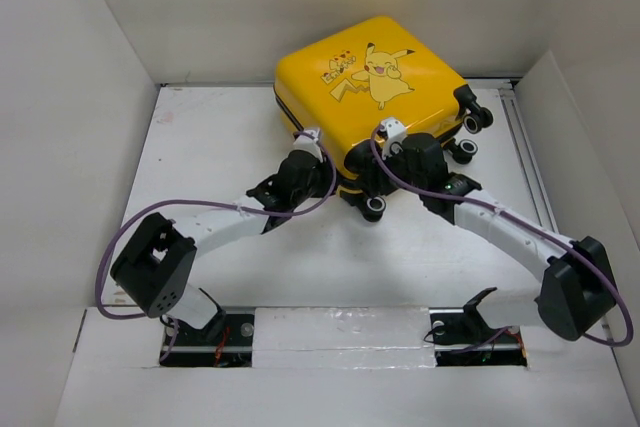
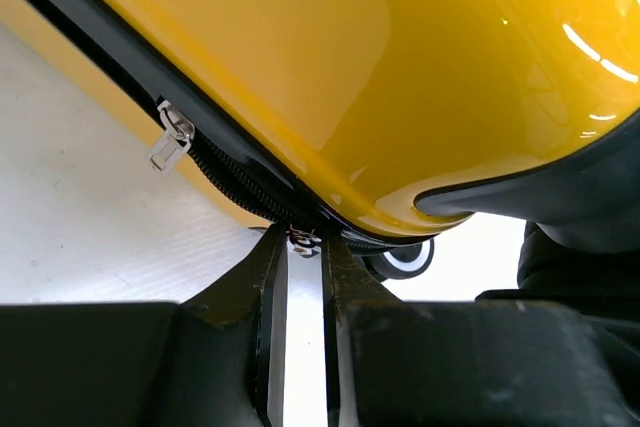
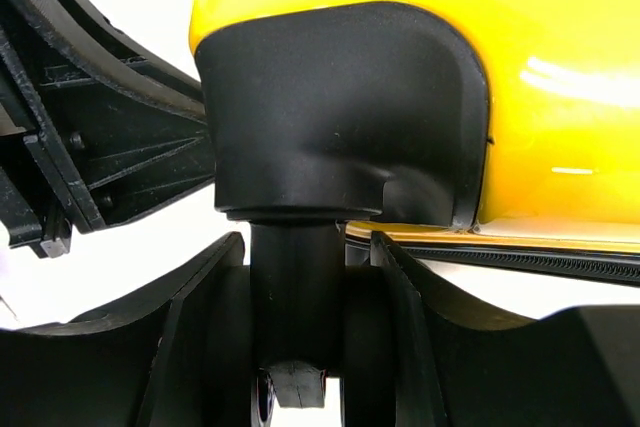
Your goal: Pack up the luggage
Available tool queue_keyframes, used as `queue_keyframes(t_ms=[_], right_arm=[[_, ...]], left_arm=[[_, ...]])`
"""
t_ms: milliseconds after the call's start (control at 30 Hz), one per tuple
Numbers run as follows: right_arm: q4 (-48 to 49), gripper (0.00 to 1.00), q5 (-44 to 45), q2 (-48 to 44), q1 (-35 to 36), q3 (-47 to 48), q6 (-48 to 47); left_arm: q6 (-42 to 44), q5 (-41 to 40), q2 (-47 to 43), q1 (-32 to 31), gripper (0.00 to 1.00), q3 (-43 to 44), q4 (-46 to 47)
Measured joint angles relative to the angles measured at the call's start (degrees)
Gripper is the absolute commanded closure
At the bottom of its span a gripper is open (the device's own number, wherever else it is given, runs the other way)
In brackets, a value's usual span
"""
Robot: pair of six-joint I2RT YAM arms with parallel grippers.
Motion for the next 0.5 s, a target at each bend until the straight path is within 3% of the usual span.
queue_keyframes(t_ms=[100, 233, 333, 500], right_arm=[[0.9, 1.0, 0.0, -0.8, 0.0, -1.0, -0.1], [1.6, 1.0, 0.0, -1.1, 0.0, -1.6, -0.2], [1.5, 1.0, -0.1, -1.4, 0.0, -1.6, -0.5], [1.4, 1.0, -0.1, -1.4, 0.1, -1.6, -0.7]], left_arm=[[-0.3, -0.2, -0.2, 0.0, 0.99, 0.2, -0.3], [1.3, -2.0, -1.2, 2.7, 0.42, -2.5, 2.6], [2.1, -5.1, -2.8, 6.6, 0.37, -6.5, 4.7], [2.7, -6.4, -4.1, 8.4, 0.48, -12.5, 6.7]])
